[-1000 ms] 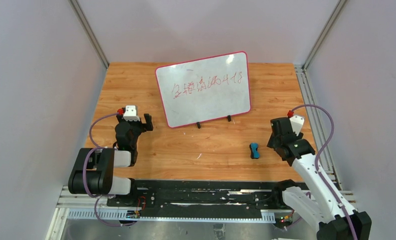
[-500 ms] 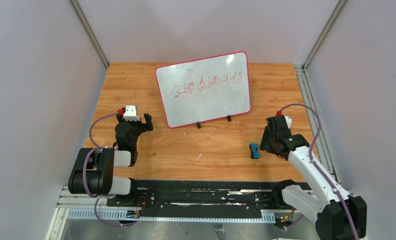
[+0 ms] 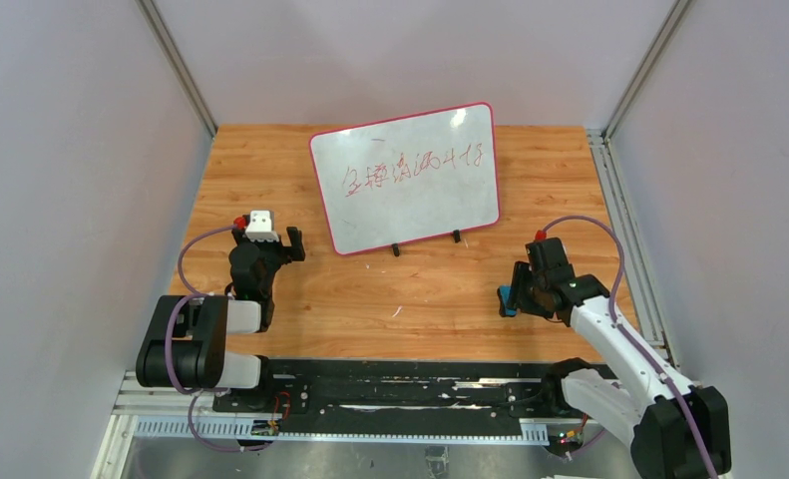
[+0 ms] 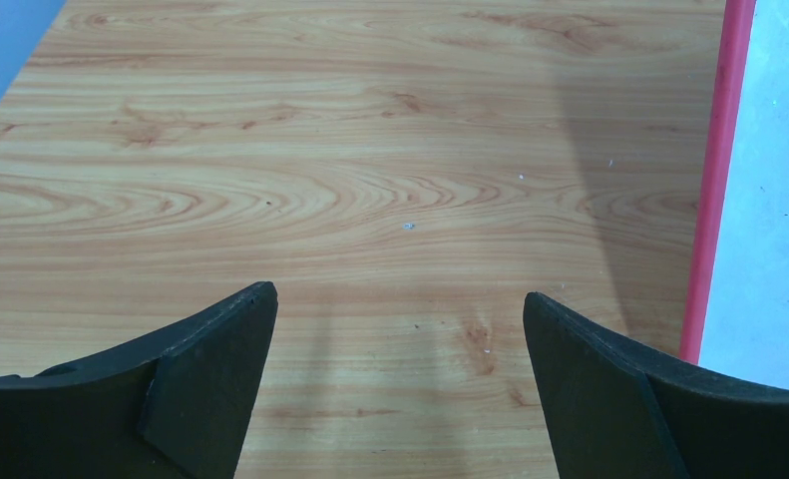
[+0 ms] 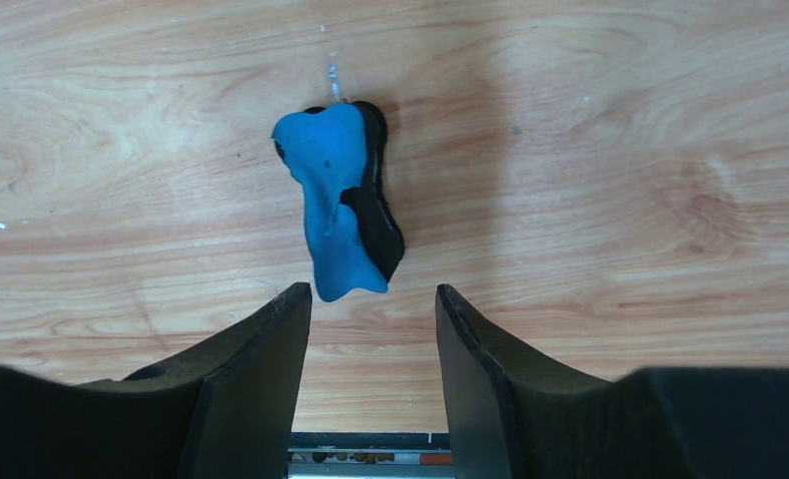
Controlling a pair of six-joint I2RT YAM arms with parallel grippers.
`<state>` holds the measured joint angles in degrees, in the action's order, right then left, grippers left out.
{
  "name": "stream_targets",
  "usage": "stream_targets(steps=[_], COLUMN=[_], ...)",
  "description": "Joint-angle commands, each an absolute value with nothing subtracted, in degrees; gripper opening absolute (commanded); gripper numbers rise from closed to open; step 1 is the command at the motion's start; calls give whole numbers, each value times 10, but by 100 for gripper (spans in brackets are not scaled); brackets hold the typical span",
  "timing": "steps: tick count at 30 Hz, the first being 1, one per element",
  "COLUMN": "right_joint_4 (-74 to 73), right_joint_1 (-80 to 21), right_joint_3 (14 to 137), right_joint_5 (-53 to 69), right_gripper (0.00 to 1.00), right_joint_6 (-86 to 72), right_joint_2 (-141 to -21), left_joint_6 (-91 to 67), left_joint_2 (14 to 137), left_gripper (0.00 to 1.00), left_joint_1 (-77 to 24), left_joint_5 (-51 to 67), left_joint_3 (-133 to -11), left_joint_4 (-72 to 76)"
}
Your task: Erase the whiteboard
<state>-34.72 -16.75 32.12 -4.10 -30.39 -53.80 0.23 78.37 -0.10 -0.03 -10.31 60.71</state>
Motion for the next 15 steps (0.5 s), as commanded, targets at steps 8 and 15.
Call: stream_targets(steps=[8,15], right_joint_4=[-314,-295], right_joint_1=[-178,-178], right_joint_3=[333,346], right_joint_5=[-17,-5], right_gripper=[53,53], right_joint_6=[-250,-241], right_joint_2=[-599,-633], left_joint_6=[11,11], left_joint_2=[782,782], left_gripper=[98,98], left_joint_1=[-2,-2], left_joint_5=[3,2], left_joint_3=[-109,-109], left_joint_4=[620,620])
